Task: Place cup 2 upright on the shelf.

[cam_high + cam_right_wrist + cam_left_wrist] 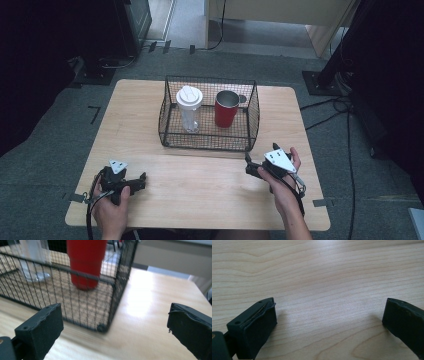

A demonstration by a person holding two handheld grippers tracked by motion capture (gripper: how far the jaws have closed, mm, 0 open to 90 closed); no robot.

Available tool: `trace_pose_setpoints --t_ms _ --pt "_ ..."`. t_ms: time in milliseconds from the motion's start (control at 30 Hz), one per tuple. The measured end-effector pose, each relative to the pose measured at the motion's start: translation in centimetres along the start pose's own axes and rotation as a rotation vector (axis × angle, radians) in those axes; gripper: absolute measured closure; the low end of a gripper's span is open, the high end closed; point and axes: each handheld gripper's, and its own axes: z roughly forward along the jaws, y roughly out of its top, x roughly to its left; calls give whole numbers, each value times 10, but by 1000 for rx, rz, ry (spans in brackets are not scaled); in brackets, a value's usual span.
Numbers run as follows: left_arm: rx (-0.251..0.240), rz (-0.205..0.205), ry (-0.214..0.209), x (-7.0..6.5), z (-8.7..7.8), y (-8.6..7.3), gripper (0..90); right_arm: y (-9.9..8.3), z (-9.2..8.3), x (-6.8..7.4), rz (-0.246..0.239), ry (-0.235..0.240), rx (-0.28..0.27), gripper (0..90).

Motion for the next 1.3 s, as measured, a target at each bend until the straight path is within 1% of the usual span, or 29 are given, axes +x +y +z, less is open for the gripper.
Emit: trace_pose_setpoints --t_ms 167,200,267,367,400,433,467,500,533,633,667,700,733,767,800,833,867,900,967,1000,1067,1100,1133,1167,1300 --pt "2 2 0 0 0 0 0 -18 -8 -12 23 -20 33 5" --pt "0 0 0 0 0 0 0 -24 -11 -16 29 -30 48 5" --pt "-1 -1 1 0 0 0 0 -27 -13 -19 29 -35 54 5" --pt "-2 -2 1 0 0 0 0 -35 -18 -26 34 -51 80 5" --pt "0 0 1 0 0 0 0 -40 -21 -31 35 -65 107 5" --pt "0 0 0 0 0 0 0 -40 -21 -31 35 -65 107 5" --pt "0 0 1 0 0 0 0 -43 -23 -34 33 -75 123 5" --pt "0 1 0 0 0 0 0 -46 -26 -40 47 -86 160 5" --pt "-1 -1 1 -1 0 0 0 -47 -29 -43 53 -89 160 5" --pt "-1 2 -3 -2 0 0 0 -51 -35 -52 65 -103 200 5" --pt "-1 2 -3 -2 0 0 0 -51 -35 -52 65 -103 200 5" --pt "-1 2 -3 -2 0 0 0 -53 -38 -57 74 -107 221 5" --pt "-1 2 -3 -2 0 0 0 -54 -40 -59 75 -110 231 6" --pt "-1 2 -3 -2 0 0 0 -55 -42 -62 69 -109 248 5" --pt "-1 2 -3 -2 0 0 0 -55 -42 -62 69 -109 248 5" --pt "-1 2 -3 -2 0 0 0 -56 -43 -65 63 -106 273 6" --pt "-1 2 -3 -2 0 0 0 -59 -45 -69 22 -114 325 6" --pt "-1 2 -3 -2 0 0 0 -59 -45 -69 22 -114 325 6" --pt "-1 2 -3 -2 0 0 0 -62 -49 -72 -29 -121 363 5" --pt "-1 2 -3 -2 0 0 0 -65 -53 -75 -45 -131 363 5" --pt "-1 2 -4 -2 0 0 0 -66 -57 -79 -33 -113 369 6" --pt "-1 2 -4 -2 0 0 0 -66 -57 -79 -33 -113 369 6" --pt "-1 2 -3 -2 0 0 0 -67 -59 -81 -22 -97 374 6" --pt "-1 3 -3 -2 0 0 0 -68 -60 -84 -4 -76 383 6" --pt "0 3 -3 -2 0 0 0 -72 -67 -94 102 2 431 5"
